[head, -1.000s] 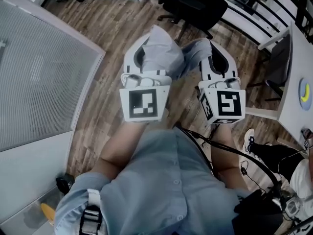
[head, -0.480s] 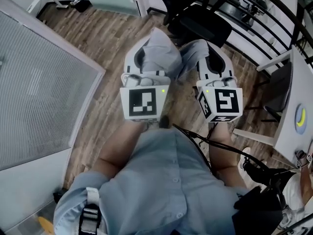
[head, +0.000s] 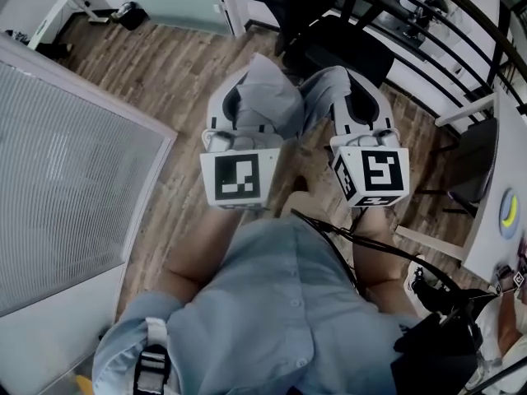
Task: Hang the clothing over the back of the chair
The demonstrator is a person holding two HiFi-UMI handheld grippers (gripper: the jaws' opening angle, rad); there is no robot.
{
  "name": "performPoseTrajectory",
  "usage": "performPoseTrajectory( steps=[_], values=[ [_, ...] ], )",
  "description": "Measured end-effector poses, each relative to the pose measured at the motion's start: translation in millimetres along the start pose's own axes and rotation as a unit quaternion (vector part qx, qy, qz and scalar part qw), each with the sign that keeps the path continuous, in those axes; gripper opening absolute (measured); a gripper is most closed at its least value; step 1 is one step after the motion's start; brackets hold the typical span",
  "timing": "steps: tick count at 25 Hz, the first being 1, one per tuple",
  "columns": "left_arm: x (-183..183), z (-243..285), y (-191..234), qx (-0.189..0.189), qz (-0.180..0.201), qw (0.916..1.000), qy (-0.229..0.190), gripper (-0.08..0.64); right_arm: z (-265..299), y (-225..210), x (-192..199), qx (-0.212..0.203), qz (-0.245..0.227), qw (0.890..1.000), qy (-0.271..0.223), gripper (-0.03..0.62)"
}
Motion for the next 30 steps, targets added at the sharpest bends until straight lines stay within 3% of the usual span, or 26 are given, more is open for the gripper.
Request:
performPoseTrajectory(
  steps=[10, 17, 30],
  values=[
    [33.6, 81.8, 43.5, -0.014, 0.012, 0.9996, 0.022, 0.021, 101.8, -24.8, 28.4, -0.016, 0.013, 1.000, 0.005, 0.025],
    [46.2, 174.1, 74.2, -0.029, 0.016, 0.9987, 0.039, 0.021, 195.4, -59.0, 40.3, -0.045, 0.026, 0.999, 0.014, 0.025],
    [39.2, 296.0, 130.2, -0.045, 0.022, 0.9987, 0.011, 0.021, 326.6, -106.4, 12.4, -0.063, 0.005, 0.998, -0.025, 0.025]
  ],
)
Point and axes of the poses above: the fingertips, and each gripper's own axes: z forward along the fingers, y to its left, x out of its underside, the point moved 7 cm from there along -z, backward along the fingers, and after that the axes turned 5 degrees about x, right-handed, at the moved point
